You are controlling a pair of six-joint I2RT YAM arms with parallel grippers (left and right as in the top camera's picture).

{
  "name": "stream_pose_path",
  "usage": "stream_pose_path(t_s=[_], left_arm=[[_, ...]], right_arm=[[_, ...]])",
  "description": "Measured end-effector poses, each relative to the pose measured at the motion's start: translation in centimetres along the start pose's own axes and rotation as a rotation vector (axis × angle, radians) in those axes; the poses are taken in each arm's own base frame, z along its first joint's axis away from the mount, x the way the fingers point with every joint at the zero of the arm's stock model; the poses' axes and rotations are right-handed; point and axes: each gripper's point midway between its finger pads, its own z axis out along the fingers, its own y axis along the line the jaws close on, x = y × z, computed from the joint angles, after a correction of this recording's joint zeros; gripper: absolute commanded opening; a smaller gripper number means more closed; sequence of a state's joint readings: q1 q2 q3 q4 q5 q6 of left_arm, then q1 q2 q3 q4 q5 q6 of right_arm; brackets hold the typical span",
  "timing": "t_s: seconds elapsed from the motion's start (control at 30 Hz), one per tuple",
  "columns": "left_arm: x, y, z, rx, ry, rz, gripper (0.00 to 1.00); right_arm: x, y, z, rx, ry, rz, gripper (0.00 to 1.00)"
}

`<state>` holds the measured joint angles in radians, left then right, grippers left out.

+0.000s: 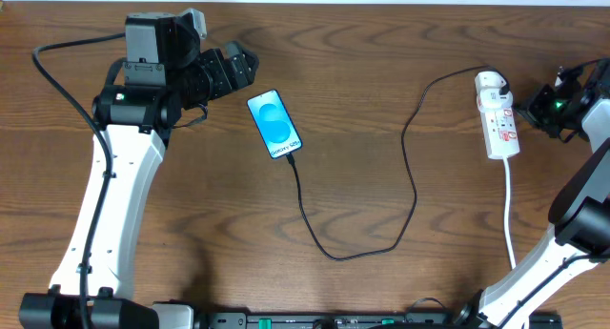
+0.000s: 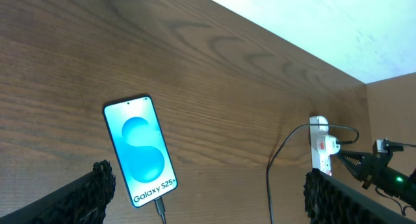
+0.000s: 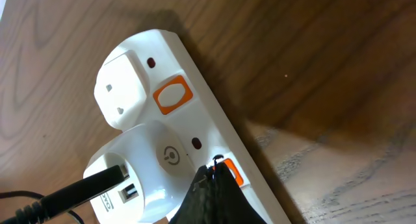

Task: Plug charger to phone and switch on socket
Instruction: 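Press the orange switch beside the plugged charger with the right gripper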

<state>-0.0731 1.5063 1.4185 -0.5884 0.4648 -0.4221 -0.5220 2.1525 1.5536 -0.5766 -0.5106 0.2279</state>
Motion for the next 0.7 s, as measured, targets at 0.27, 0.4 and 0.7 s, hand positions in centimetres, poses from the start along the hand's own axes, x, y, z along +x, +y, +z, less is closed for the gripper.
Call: stream_pose_path(t_s=[0.27,0.4,0.7], left_arm=[[0.0,0.0,0.0,0.0,0.0,0.0,0.95],[0.0,0.0,0.0,0.0,0.0,0.0,0.95],[0.0,0.0,0.0,0.0,0.0,0.0,0.95]], right_arm=[[0.2,-0.4,0.1,0.016,0.002,0.01,0.01],[0.7,-0.7,0.4,0.021,0.01,0.013,0.01],[1.0,-0.6,1.1,0.027,0.003,-0.016,0.01]])
